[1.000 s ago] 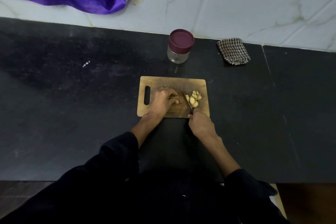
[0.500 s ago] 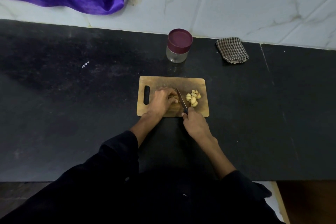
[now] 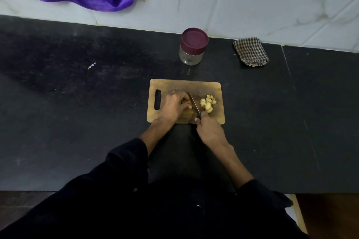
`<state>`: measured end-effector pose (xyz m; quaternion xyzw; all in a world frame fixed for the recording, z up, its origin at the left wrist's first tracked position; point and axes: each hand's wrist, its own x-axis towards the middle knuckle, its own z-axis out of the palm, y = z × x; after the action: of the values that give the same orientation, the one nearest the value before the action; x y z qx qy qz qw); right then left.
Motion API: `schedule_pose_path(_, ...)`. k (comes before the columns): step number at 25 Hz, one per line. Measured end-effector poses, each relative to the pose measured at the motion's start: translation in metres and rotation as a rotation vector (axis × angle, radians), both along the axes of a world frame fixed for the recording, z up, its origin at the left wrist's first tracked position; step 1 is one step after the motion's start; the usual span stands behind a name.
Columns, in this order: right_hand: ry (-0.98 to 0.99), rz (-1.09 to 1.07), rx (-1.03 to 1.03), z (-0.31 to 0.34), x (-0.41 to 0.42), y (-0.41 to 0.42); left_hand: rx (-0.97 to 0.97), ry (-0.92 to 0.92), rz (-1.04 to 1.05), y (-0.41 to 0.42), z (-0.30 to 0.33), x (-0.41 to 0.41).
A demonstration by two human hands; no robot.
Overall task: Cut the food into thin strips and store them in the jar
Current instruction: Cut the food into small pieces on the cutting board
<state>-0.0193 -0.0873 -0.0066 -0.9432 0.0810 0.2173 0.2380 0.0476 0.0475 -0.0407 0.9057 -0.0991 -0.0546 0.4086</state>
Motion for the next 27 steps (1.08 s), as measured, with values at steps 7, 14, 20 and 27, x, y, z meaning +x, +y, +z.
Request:
schedule_pose_path(7,-0.015,0.035,-0.108,0.001,0.004,0.004,0.006,-0.014,-0.013,0.001,-0.001,0.002)
schedule_pose_path(14,0.026,0.044,-0.110,0.002,0.026,0.013,0.001,-0.024,-0.018,0.002,0.000,0.000)
schedule_pose_path(20,0.020,0.040,-0.098,0.000,0.024,0.014,-0.009,-0.024,0.014,-0.002,0.002,-0.005)
schedule_pose_path(27,0.048,-0.008,-0.128,-0.008,0.000,0.010,-0.016,0.026,0.099,-0.008,-0.002,-0.006)
